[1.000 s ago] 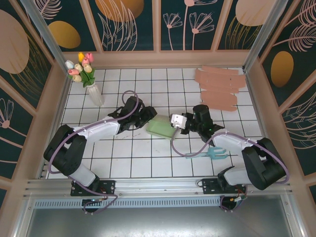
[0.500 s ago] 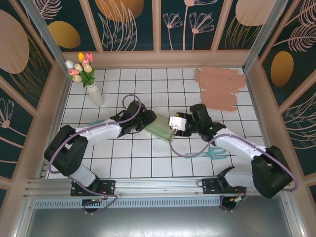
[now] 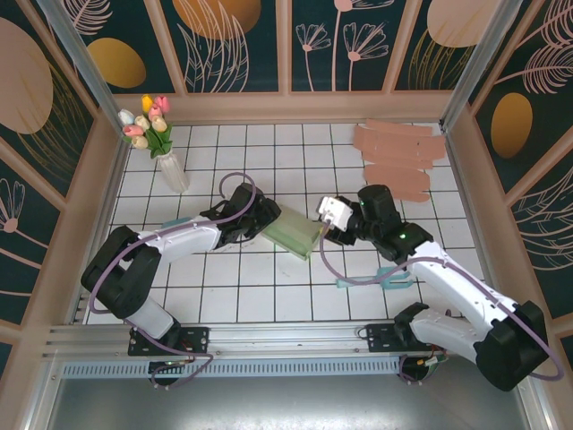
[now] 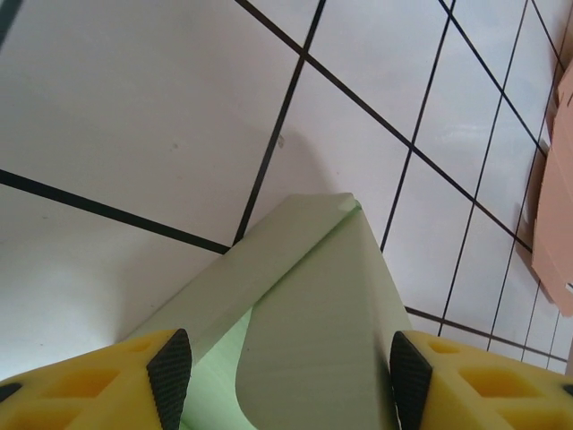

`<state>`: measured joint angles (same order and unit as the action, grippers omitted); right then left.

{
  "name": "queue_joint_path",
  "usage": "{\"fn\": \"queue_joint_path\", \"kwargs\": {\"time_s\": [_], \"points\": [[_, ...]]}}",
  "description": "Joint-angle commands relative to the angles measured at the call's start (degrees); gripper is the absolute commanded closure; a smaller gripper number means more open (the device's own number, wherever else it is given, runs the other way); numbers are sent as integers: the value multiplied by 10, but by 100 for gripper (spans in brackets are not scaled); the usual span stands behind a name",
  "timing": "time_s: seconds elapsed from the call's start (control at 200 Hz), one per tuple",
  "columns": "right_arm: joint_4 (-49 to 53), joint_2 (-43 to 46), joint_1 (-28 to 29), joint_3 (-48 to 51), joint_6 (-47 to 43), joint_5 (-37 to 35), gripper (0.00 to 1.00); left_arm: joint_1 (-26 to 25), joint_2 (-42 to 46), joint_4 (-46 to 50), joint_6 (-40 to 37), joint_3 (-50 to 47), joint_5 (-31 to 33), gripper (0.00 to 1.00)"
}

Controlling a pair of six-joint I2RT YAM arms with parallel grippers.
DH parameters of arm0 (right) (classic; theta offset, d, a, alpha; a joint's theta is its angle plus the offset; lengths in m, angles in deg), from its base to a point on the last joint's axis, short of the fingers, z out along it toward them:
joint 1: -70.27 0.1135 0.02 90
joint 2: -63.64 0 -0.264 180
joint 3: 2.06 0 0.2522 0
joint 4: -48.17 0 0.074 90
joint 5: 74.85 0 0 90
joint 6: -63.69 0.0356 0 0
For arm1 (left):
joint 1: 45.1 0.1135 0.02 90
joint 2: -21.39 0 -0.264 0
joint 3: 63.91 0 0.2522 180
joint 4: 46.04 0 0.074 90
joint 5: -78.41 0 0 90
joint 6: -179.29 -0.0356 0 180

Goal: Fold the paper box

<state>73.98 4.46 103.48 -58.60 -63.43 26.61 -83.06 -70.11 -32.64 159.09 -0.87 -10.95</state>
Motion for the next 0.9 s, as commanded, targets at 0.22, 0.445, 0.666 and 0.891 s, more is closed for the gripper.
{"fn": "queue_joint_path", "kwargs": {"time_s": [0.22, 0.445, 0.666, 0.891], "points": [[-129, -29, 29, 45, 678, -192, 33, -4, 5, 15, 21, -20, 29, 37], [-212, -77, 111, 109, 775, -276, 28, -3, 10, 11, 22, -28, 33, 37], [-218, -157, 158, 97, 771, -322, 26, -4, 5, 5, 22, -36, 37, 37], [-235, -238, 167, 89, 770, -319, 26, -5, 14, 20, -2, -39, 69, 36]]}}
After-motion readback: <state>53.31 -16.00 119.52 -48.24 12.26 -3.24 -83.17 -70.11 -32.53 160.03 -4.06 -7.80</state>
